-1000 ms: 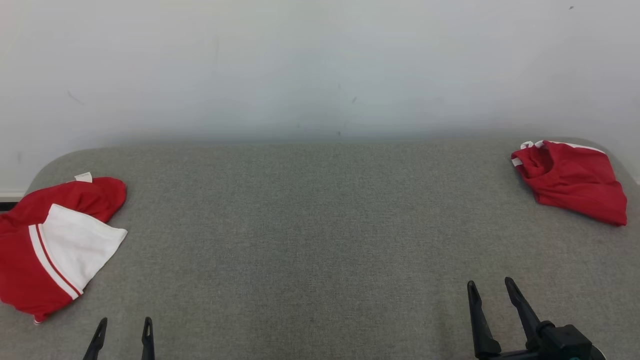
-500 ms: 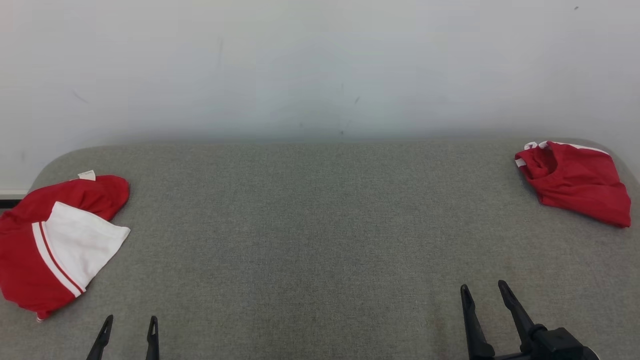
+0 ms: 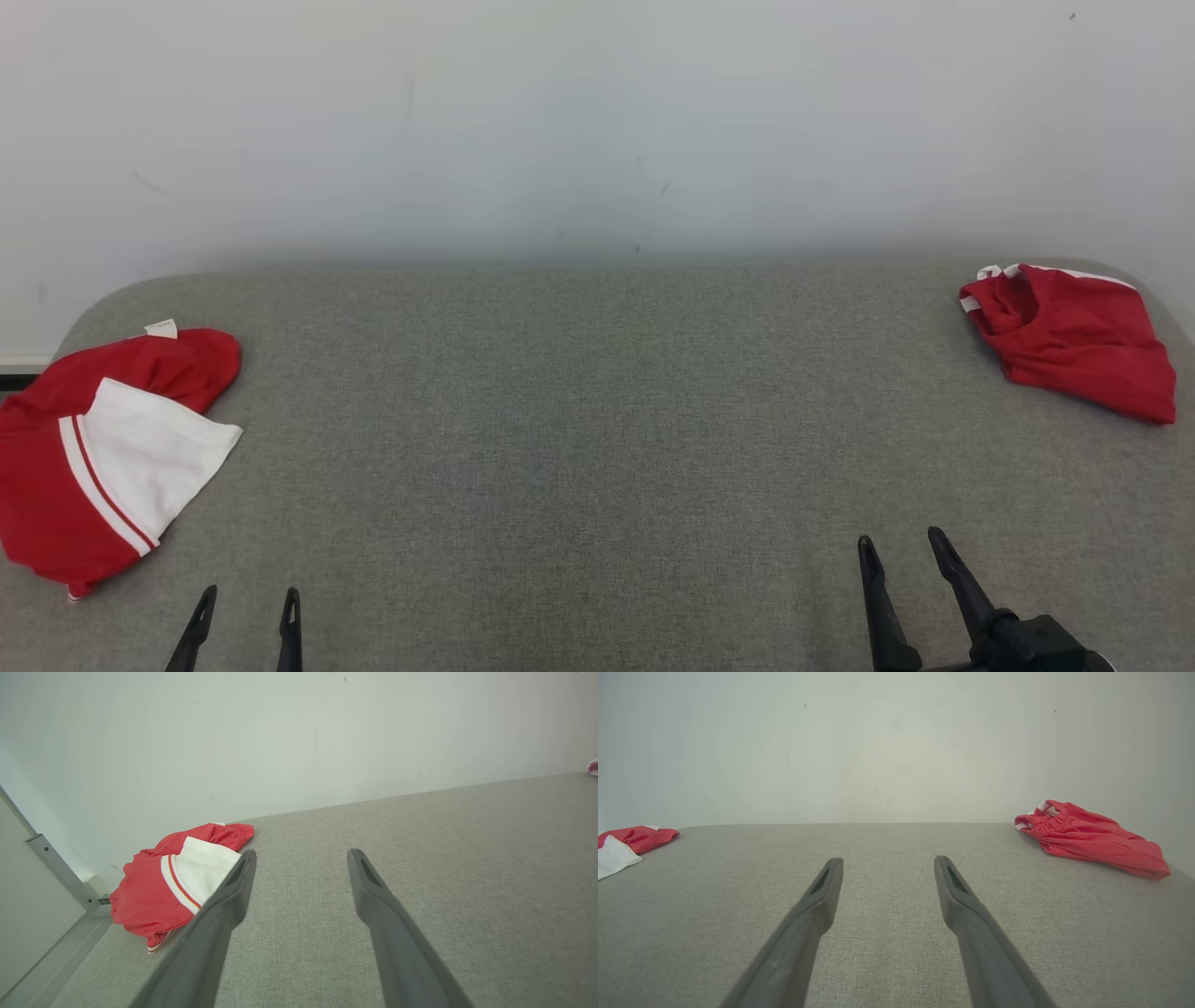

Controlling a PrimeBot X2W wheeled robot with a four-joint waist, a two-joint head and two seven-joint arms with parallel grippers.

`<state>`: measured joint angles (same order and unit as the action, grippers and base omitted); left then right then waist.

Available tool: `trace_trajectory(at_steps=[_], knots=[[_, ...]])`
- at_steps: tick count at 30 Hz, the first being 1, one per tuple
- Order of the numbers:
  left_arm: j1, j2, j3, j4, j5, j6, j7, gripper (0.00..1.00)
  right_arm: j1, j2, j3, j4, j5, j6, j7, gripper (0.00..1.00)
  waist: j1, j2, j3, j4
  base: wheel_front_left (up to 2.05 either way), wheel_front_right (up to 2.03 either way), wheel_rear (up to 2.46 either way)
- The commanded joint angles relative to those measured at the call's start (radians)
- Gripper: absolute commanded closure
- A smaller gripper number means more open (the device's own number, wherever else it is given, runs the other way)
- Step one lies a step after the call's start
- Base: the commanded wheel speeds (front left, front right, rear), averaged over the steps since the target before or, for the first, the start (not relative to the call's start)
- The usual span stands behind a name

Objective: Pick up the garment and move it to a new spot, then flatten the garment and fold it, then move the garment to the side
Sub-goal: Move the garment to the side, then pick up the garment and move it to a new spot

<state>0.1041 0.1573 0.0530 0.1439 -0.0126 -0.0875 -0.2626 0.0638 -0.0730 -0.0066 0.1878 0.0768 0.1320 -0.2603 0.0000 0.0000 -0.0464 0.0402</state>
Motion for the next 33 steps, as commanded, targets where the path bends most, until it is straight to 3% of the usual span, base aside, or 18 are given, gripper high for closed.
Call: trace_trajectory(at_steps=[1, 11, 33], knots=[[0.003, 0.006, 0.0, -0.002, -0.01, 0.004, -0.003, 0.0, 0.01, 0.003, 0.001, 0.002, -0.003, -0.003, -0.006, 0.0, 0.0, 0.0, 0.0, 0.001, 0.0, 0.0, 0.0], [-0.008, 0.019, -0.007, 0.009, -0.013, 0.009, -0.003, 0.0, 0.018, 0.008, -0.011, 0.003, 0.003, -0.003, -0.006, 0.0, 0.0, 0.0, 0.001, 0.064, 0.0, 0.0, 0.0], [0.026, 0.047, 0.009, -0.017, -0.045, 0.043, 0.039, 0.0, 0.023, 0.022, -0.039, 0.011, 0.013, -0.003, -0.006, 0.0, 0.0, 0.0, 0.008, 0.438, 0.0, 0.0, 0.0]])
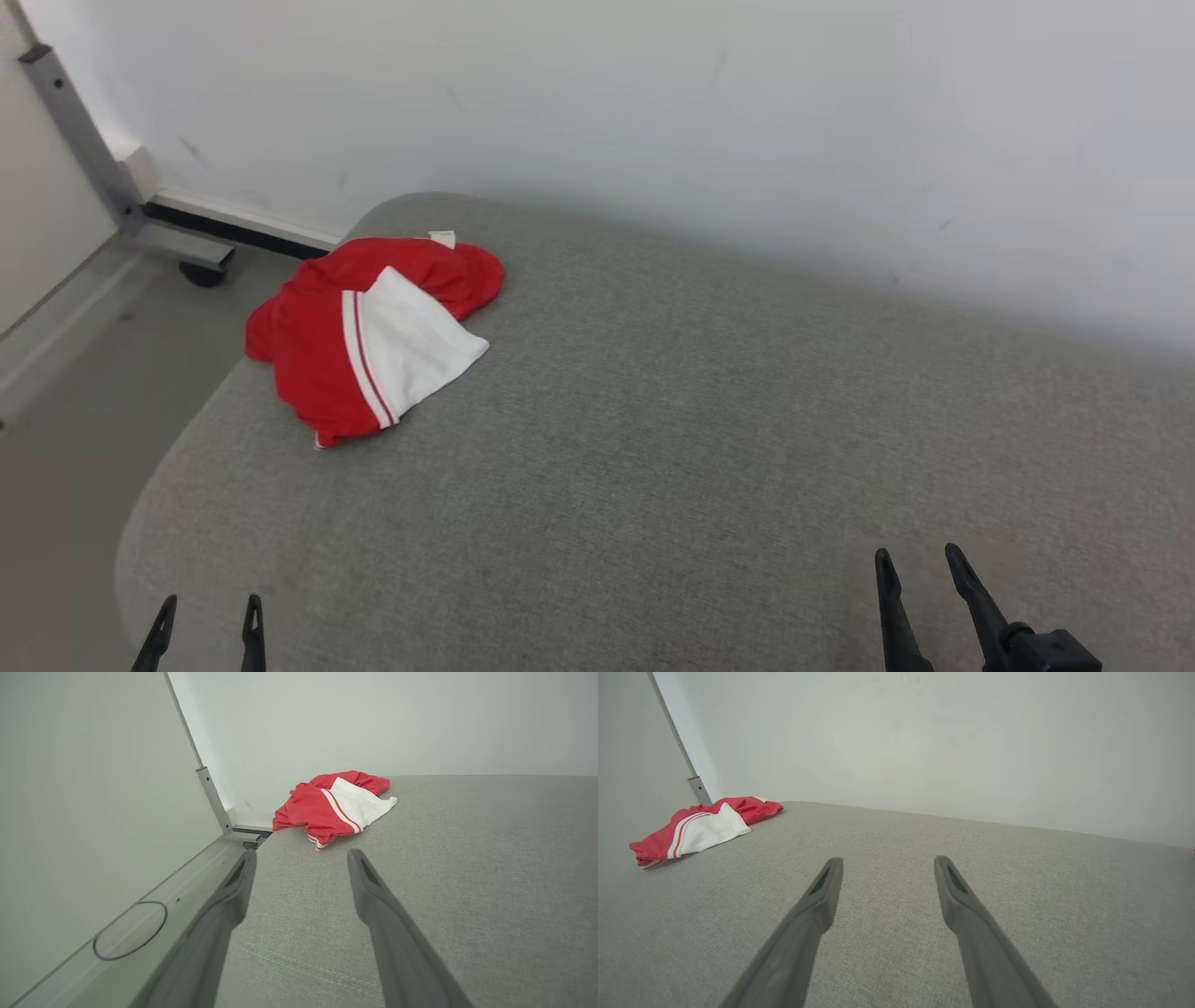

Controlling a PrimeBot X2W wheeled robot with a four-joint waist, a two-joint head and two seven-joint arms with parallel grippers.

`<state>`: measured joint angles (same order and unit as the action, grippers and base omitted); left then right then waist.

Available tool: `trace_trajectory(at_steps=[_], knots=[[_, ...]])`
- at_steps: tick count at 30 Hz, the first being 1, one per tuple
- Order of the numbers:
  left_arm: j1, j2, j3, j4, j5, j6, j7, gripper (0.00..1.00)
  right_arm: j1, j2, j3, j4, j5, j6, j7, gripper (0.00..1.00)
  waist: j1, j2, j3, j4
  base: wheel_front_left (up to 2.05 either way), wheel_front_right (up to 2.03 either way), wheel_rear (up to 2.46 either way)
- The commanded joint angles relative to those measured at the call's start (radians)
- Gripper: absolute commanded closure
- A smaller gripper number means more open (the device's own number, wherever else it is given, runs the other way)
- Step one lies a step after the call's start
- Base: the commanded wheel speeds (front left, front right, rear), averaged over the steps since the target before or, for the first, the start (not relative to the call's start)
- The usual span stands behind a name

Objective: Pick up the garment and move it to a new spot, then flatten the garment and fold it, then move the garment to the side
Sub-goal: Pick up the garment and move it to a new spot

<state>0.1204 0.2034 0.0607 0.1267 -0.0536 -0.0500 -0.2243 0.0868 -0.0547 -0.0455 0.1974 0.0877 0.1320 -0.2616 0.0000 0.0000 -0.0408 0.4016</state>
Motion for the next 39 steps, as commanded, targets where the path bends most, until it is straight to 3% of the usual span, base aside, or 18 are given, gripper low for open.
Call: trace_trajectory(at_steps=[1, 15, 23, 30, 39], knots=[[0.014, 0.001, 0.005, -0.001, -0.007, 0.007, 0.0, 0.0, -0.002, 0.004, 0.004, 0.002, 0.0, -0.003, -0.005, 0.0, 0.0, 0.0, 0.003, 0.086, 0.0, 0.0, 0.0], [0.038, -0.012, 0.038, -0.02, -0.041, 0.048, -0.024, 0.0, -0.068, -0.009, 0.045, 0.033, -0.005, -0.003, -0.005, 0.0, 0.0, 0.0, 0.042, 0.107, 0.0, 0.0, 0.0], [-0.066, 0.003, 0.032, 0.003, -0.071, 0.026, -0.017, 0.0, -0.05, -0.013, 0.013, 0.013, -0.012, -0.003, -0.005, 0.0, 0.0, 0.0, 0.057, 0.092, 0.0, 0.0, 0.0], [-0.275, 0.043, 0.064, 0.055, -0.124, 0.005, -0.022, 0.0, -0.102, -0.04, 0.02, -0.034, -0.038, -0.003, 0.017, 0.0, 0.0, 0.0, 0.153, -0.012, 0.0, 0.0, 0.0], [-0.594, 0.136, 0.107, 0.177, -0.184, -0.024, -0.025, 0.0, -0.187, -0.077, 0.015, -0.159, -0.07, -0.003, 0.061, 0.0, 0.0, 0.0, 0.352, -0.185, 0.0, 0.0, 0.0]])
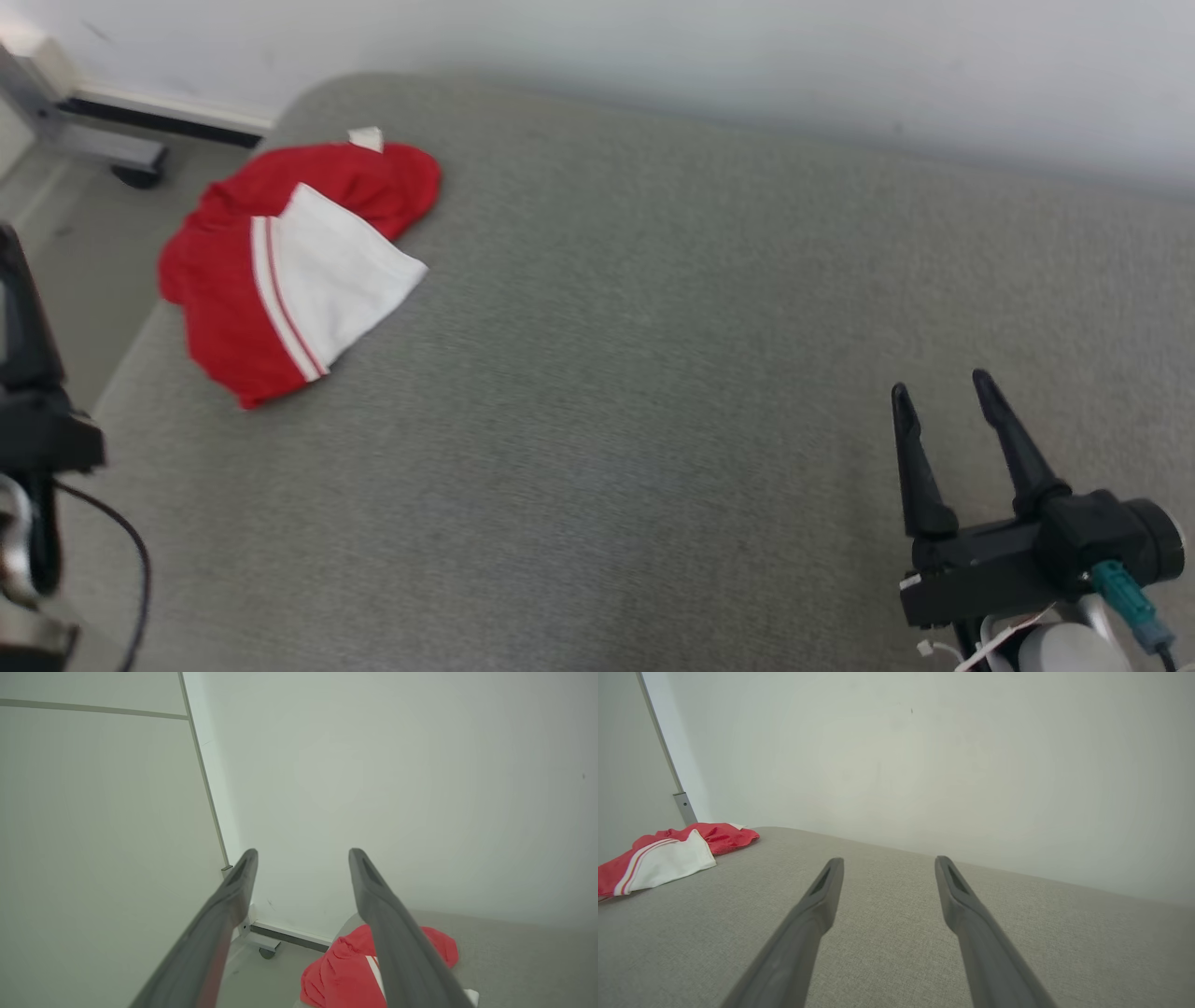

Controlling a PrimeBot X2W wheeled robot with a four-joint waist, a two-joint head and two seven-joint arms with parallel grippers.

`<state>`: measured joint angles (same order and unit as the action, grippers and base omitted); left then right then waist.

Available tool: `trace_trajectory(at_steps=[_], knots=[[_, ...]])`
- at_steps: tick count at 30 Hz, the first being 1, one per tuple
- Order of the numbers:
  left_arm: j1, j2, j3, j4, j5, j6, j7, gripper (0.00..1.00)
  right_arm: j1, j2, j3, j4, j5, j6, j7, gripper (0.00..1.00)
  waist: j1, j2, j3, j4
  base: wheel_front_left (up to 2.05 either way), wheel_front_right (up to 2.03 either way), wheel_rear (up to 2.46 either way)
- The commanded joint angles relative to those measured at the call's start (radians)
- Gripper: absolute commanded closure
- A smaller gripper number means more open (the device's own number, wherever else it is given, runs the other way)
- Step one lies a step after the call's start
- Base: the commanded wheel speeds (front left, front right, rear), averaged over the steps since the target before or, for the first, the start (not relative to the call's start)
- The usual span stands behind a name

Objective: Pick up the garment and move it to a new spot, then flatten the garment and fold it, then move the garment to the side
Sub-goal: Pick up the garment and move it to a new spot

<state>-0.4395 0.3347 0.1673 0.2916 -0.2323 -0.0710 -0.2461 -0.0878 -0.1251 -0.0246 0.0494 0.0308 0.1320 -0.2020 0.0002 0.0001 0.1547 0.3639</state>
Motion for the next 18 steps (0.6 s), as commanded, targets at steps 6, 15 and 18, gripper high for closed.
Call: trace_trajectory(at_steps=[6, 15, 18], knots=[[-0.215, 0.091, 0.021, 0.128, -0.042, -0.023, 0.015, 0.0, -0.032, -0.001, -0.028, -0.11, -0.022, -0.003, 0.016, 0.0, -0.0002, -0.0001, 0.264, -0.24, 0.0, 0.0, 0.0], [-0.37, 0.184, 0.003, 0.313, -0.069, -0.044, 0.066, 0.0, -0.025, 0.011, -0.048, -0.217, -0.042, -0.003, 0.038, 0.0, -0.0002, -0.0001, 0.334, -0.305, 0.0, 0.0, 0.0], [-0.406, 0.224, -0.015, 0.402, -0.078, -0.051, 0.115, 0.0, -0.02, 0.013, -0.045, -0.249, -0.048, -0.003, 0.049, 0.0, -0.0002, -0.0001, 0.346, -0.316, 0.0, 0.0, 0.0]])
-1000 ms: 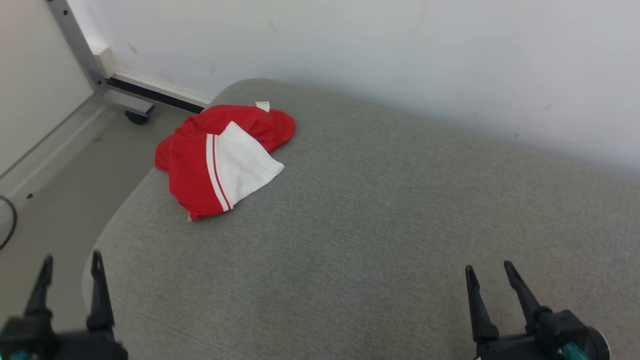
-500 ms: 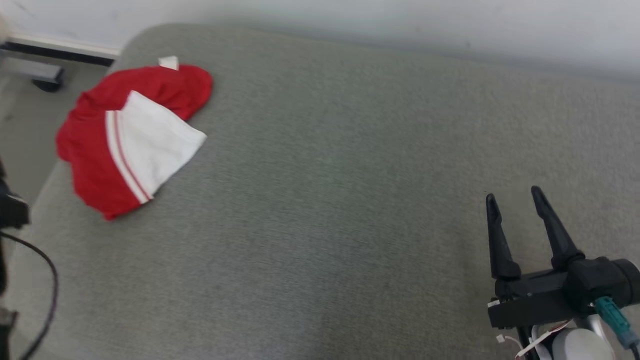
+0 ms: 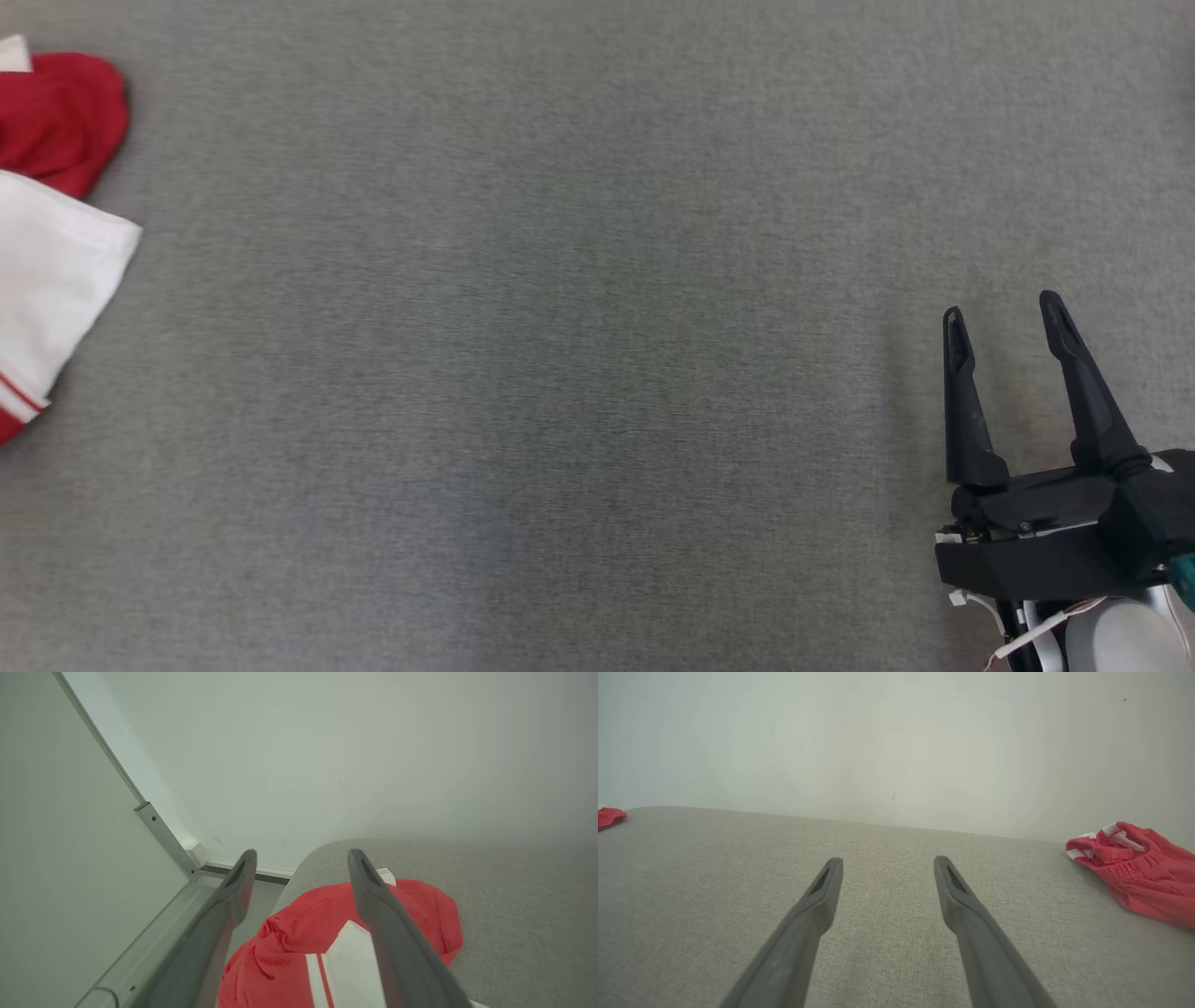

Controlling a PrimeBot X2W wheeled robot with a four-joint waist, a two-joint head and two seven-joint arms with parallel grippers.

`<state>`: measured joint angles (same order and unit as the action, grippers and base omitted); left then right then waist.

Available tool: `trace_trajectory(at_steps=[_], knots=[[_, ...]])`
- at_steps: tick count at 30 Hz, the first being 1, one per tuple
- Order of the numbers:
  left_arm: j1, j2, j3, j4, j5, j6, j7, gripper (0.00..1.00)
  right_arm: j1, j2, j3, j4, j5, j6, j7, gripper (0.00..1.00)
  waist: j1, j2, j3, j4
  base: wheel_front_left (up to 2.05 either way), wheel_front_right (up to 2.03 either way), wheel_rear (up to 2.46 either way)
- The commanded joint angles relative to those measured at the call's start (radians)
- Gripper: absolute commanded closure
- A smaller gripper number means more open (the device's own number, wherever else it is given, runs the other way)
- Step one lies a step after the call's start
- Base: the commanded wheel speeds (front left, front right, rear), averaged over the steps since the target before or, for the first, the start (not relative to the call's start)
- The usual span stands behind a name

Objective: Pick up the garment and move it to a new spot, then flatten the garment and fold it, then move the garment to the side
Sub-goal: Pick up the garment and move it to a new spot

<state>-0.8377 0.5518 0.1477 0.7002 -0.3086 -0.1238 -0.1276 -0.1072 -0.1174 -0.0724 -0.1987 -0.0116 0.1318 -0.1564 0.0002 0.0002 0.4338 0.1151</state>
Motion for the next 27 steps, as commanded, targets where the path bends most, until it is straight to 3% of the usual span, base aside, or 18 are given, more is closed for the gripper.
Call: trace_trajectory(at_steps=[1, 8, 16, 22, 23, 24, 27], knots=[[-0.037, 0.023, 0.0, 0.051, -0.025, -0.002, 0.021, 0.0, 0.001, 0.002, 0.0, -0.02, -0.006, -0.003, 0.007, 0.0, -0.0002, -0.0002, 0.073, -0.073, 0.0, 0.0, 0.0], [-0.085, 0.069, -0.07, 0.223, -0.057, -0.005, 0.133, 0.0, 0.005, 0.0, -0.001, -0.054, -0.014, -0.003, 0.022, 0.0, -0.0002, -0.0002, 0.088, -0.089, 0.0, 0.0, 0.0], [-0.091, 0.076, -0.167, 0.328, -0.199, -0.006, 0.4, 0.0, 0.015, -0.001, -0.009, -0.065, -0.017, -0.003, 0.025, 0.0, -0.0002, -0.0002, 0.097, -0.093, 0.0, 0.0, 0.0], [-0.098, 0.072, -0.179, 0.369, -0.295, -0.005, 0.557, 0.0, 0.016, -0.008, -0.013, -0.07, -0.019, -0.003, 0.032, 0.0, -0.0002, -0.0002, 0.091, -0.088, 0.0, 0.0, 0.0], [-0.099, 0.071, -0.183, 0.366, -0.308, -0.005, 0.568, 0.89, 0.016, -0.009, -0.013, -0.071, -0.018, -0.003, 0.035, 0.0, -0.0002, -0.0002, 0.089, -0.087, 0.0, 0.0, 0.0], [-0.1, 0.073, -0.187, 0.363, -0.316, -0.005, 0.576, 1.0, 0.015, -0.011, -0.013, -0.072, -0.018, -0.003, 0.038, 0.0, -0.0002, -0.0002, 0.088, -0.085, 0.0, 0.0, 0.0], [-0.098, 0.091, -0.2, 0.33, -0.326, -0.005, 0.523, 1.0, 0.013, -0.01, -0.011, -0.075, -0.021, -0.003, 0.044, 0.0, -0.0002, -0.0002, 0.083, -0.08, 0.0, 0.0, 0.0]])
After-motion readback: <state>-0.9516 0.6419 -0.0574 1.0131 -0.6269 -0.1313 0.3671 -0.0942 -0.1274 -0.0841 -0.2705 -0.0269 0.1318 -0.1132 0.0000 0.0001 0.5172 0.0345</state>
